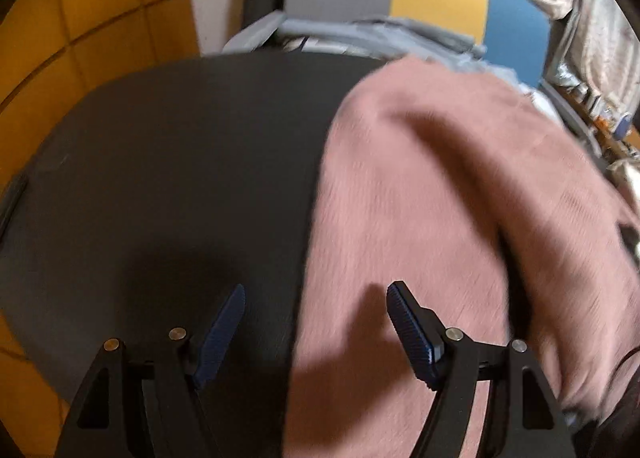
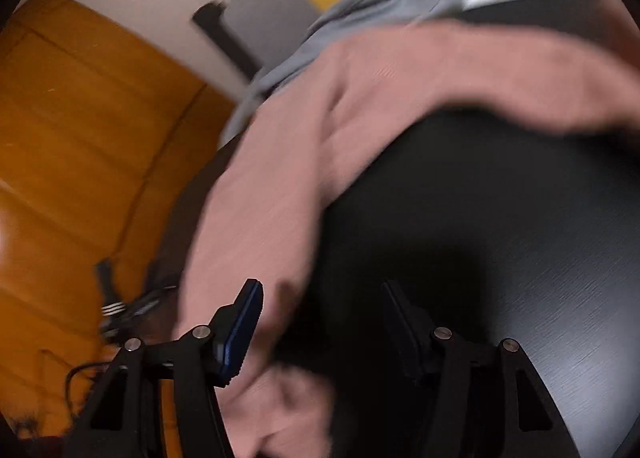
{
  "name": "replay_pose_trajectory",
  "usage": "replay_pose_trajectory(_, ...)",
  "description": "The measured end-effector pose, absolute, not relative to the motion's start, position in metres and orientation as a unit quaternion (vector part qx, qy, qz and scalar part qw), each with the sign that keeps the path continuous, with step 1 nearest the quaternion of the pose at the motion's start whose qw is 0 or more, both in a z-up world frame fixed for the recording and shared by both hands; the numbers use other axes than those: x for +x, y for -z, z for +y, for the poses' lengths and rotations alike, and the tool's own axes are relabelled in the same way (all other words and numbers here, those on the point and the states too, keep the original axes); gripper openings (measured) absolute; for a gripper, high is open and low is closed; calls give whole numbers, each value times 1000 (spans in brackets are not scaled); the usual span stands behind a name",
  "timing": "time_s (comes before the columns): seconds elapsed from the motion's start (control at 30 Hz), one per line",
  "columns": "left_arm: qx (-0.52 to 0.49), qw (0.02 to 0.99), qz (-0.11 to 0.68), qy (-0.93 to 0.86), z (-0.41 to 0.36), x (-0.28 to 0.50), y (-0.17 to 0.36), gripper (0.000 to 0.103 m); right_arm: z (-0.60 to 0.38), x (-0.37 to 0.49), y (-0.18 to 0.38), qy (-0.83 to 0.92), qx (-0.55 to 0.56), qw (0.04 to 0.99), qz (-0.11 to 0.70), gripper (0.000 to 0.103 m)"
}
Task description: Fold clothes
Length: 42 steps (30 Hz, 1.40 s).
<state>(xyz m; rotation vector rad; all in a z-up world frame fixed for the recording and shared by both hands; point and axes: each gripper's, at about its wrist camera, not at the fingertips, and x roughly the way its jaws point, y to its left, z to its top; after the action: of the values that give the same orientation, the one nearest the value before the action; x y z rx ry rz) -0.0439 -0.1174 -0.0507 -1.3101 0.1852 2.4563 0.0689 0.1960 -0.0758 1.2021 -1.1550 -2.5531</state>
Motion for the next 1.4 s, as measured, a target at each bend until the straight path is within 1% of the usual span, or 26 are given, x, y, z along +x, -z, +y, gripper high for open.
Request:
replay_pose_trajectory(0.07, -458, 180, 67, -868, -118, -42, 55, 81, 176, 72, 78, 829, 401, 63, -385, 65)
replay_pose_trajectory(0.1, -455, 183, 68, -869, -118, -41, 57, 82, 165, 73, 78, 825, 406, 79, -386, 66)
replay_pose_trajectory(0.17, -450, 188, 70, -870, -118, -38, 62, 87, 151, 74, 79, 819, 413, 96, -385, 71)
replay_pose_trajectory(0.2, -448, 191, 71, -871, -119, -37, 64, 89, 144, 74, 80, 818, 417, 100, -383, 71)
replay_pose_trajectory(0.23, -445, 194, 72, -871, -119, -36, 66, 87, 136, 73, 82, 820, 421, 100, -376, 70)
replay_pose_trajectory(0.27, -443, 197, 73, -872, -119, -35, 68, 69, 131, 72, 83, 822, 425, 99, -366, 51)
replay_pose_trajectory(0.3, -440, 200, 75, -872, -119, -34, 70, 55, 124, 67, 82, 826, 435, 97, -345, 30)
replay_pose_trajectory(0.33, -438, 212, 80, -870, -117, -39, 67, 18, 119, 65, 80, 828, 445, 92, -329, 12)
replay_pose_trajectory(0.37, -440, 210, 91, -868, -114, -48, 65, 9, 115, 65, 73, 834, 443, 85, -318, 11)
replay_pose_trajectory(0.43, -442, 209, 106, -866, -114, -68, 61, 9, 112, 63, 44, 851, 410, 93, -316, 11)
replay_pose_trajectory(0.53, -432, 190, 129, -872, -122, -103, 54, 8, 103, 52, -8, 879, 370, 101, -281, 11)
replay_pose_trajectory(0.67, -422, 116, 149, -887, -158, -153, 48, 8, 71, 20, -62, 897, 338, 144, -245, 11)
replay_pose_trajectory(0.73, -425, 77, 145, -890, -176, -172, 51, 11, 47, -4, -70, 898, 337, 164, -230, 11)
replay_pose_trajectory(0.77, -434, 53, 140, -888, -186, -181, 56, 12, 34, -18, -71, 897, 341, 173, -221, 15)
replay_pose_trajectory(0.8, -445, 44, 138, -884, -191, -186, 61, 12, 20, -28, -62, 891, 356, 184, -214, 17)
replay_pose_trajectory(0.83, -455, 34, 135, -880, -195, -190, 67, 14, 6, -39, -53, 883, 373, 196, -208, 27)
replay_pose_trajectory(0.87, -456, 31, 134, -879, -200, -188, 71, 19, -7, -49, -38, 868, 400, 211, -205, 51)
replay_pose_trajectory(0.9, -457, 27, 133, -879, -205, -186, 74, 22, -18, -54, -25, 854, 426, 221, -202, 60)
replay_pose_trajectory(0.93, -447, 27, 134, -884, -208, -182, 74, 26, -28, -57, -12, 840, 450, 230, -200, 61)
replay_pose_trajectory(1.0, -442, 30, 134, -886, -221, -171, 74, 26, -20, -38, -8, 844, 434, 232, -211, 61)
replay_pose_trajectory(1.03, -442, 32, 121, -889, -228, -167, 72, 26, -10, -27, -8, 850, 420, 230, -220, 61)
replay_pose_trajectory(1.13, -439, 36, 81, -894, -250, -155, 65, 26, 50, 1, -9, 873, 384, 159, -256, 64)
replay_pose_trajectory(1.23, -422, 36, 37, -905, -261, -136, 53, 26, 118, 27, 13, 866, 392, 45, -307, 64)
replay_pose_trajectory(1.27, -417, 50, 12, -908, -261, -127, 48, 25, 136, 36, 27, 852, 402, 20, -335, 66)
replay_pose_trajectory(1.33, -408, 94, -28, -908, -255, -116, 41, 25, 155, 47, 52, 826, 413, 2, -385, 66)
replay_pose_trajectory(1.4, -405, 163, -72, -897, -238, -99, 38, 25, 159, 50, 73, 801, 416, 18, -430, 66)
